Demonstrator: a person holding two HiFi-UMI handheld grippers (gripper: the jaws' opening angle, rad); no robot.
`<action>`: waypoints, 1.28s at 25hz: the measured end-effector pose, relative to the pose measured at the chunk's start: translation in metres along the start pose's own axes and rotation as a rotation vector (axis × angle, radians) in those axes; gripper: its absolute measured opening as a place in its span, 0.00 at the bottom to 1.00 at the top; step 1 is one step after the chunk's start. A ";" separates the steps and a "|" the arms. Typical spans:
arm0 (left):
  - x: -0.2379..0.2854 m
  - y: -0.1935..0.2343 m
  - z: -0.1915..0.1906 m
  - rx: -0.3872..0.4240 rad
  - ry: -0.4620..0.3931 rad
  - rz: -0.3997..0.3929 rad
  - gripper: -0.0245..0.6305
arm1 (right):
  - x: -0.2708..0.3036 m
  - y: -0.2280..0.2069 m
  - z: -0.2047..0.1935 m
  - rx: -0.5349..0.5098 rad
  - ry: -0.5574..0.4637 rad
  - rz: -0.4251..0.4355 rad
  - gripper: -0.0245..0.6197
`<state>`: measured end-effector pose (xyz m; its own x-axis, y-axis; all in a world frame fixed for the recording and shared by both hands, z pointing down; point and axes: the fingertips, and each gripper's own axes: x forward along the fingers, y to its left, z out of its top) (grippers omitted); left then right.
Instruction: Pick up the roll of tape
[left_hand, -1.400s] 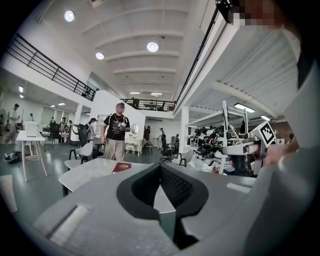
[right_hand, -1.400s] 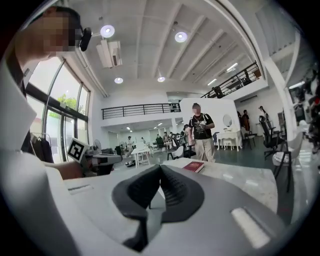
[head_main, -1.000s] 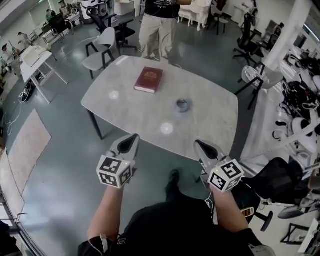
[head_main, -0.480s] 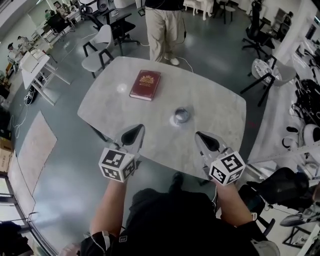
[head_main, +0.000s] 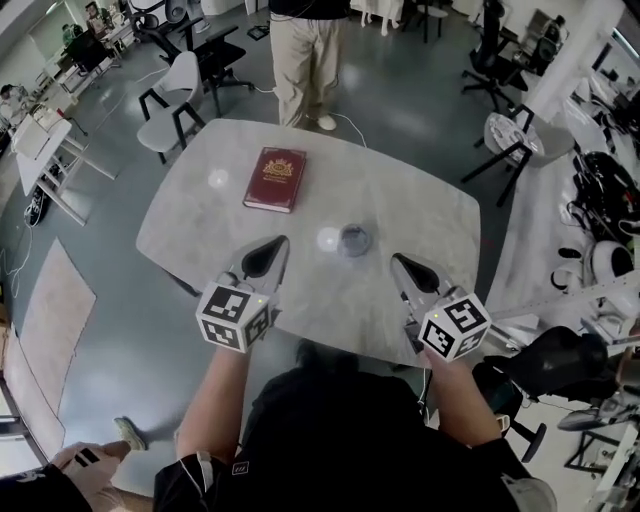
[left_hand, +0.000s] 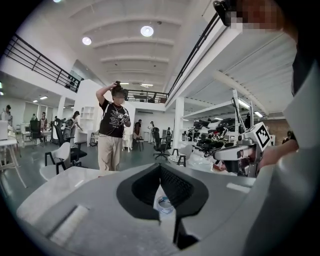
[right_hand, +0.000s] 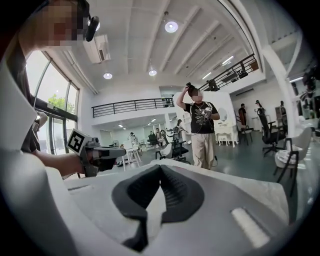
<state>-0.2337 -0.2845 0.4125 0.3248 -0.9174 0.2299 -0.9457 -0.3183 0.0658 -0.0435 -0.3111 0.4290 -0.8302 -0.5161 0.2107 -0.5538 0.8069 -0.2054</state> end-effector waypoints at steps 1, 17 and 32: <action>0.000 0.008 0.002 0.000 -0.003 -0.014 0.05 | 0.005 0.001 0.004 0.005 -0.006 -0.019 0.04; 0.067 0.055 0.001 0.059 0.065 -0.282 0.06 | 0.059 -0.022 0.017 0.067 -0.005 -0.168 0.04; 0.188 -0.013 -0.078 0.224 0.335 -0.476 0.34 | 0.053 -0.102 -0.036 0.194 0.051 -0.176 0.04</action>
<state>-0.1615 -0.4339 0.5306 0.6542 -0.5494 0.5197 -0.6605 -0.7498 0.0389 -0.0288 -0.4109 0.4956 -0.7181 -0.6249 0.3062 -0.6957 0.6330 -0.3397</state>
